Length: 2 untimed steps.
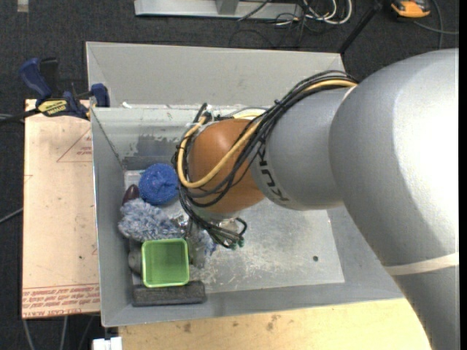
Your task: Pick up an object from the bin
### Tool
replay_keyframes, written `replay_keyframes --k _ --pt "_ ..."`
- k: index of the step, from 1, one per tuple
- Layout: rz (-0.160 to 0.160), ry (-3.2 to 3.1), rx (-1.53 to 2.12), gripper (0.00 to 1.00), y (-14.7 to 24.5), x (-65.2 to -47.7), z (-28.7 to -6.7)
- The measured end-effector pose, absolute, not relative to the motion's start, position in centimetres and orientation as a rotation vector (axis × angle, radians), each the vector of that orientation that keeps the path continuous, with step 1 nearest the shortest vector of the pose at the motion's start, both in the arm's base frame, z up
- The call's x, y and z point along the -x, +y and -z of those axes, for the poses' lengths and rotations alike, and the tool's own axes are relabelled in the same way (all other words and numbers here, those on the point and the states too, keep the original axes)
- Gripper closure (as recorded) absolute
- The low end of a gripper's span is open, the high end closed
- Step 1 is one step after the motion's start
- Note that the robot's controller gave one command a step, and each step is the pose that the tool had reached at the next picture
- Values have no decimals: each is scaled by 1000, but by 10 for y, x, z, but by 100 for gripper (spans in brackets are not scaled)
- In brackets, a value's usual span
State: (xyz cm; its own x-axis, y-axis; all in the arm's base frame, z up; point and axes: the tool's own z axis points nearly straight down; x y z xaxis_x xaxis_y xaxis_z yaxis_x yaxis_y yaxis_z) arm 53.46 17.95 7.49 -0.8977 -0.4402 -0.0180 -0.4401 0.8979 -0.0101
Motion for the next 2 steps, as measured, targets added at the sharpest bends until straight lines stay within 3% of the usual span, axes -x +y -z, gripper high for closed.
replay_keyframes --k 1,2 --pt "-2 3045 761 100 201 -557 -191" --pt "-3 3046 760 100 200 -557 -191"
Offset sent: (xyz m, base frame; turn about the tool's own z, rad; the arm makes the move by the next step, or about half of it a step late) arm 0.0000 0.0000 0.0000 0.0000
